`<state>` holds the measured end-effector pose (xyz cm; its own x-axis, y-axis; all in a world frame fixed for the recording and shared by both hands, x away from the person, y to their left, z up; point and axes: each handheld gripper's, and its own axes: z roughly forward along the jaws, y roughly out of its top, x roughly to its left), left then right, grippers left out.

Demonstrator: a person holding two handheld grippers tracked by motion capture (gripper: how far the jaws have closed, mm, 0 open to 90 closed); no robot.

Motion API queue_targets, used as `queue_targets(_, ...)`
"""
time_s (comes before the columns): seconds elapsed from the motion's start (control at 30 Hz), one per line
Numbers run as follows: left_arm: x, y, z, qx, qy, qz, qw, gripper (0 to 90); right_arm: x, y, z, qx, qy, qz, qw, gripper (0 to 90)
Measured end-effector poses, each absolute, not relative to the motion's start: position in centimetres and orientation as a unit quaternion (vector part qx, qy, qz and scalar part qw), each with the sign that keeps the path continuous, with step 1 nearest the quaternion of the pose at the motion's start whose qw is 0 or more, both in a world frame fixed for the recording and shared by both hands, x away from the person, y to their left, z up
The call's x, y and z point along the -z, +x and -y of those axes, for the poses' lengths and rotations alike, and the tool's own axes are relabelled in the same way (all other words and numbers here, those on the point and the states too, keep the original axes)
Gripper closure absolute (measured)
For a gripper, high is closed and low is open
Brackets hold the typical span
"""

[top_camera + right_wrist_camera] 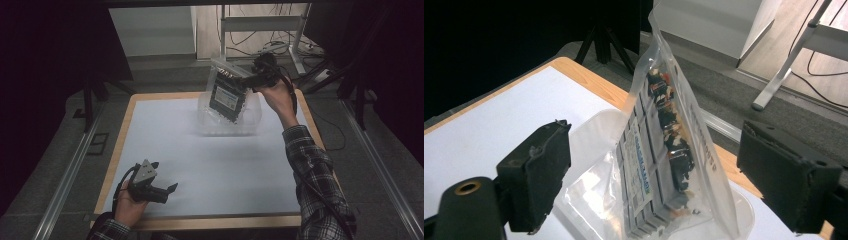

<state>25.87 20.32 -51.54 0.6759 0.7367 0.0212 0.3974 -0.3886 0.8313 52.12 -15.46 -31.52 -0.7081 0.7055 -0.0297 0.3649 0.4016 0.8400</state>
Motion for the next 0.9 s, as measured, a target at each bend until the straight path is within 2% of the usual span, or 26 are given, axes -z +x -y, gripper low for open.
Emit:
queue_targets(0.2, 51.4, 25.8, -20.5, -0.193, 0.805, -0.346, 0.442, 1.7, 31.6, 51.3, 15.5, -0.440, 0.323, -0.815, 0.194, 10.7)
queue_targets(0.9, 51.6, 25.8, -19.9, -0.195, 0.817, -0.333, 0.428, 1.1, 33.2, 48.8, 17.4, -0.431, 0.323, -0.818, 0.203, 8.4)
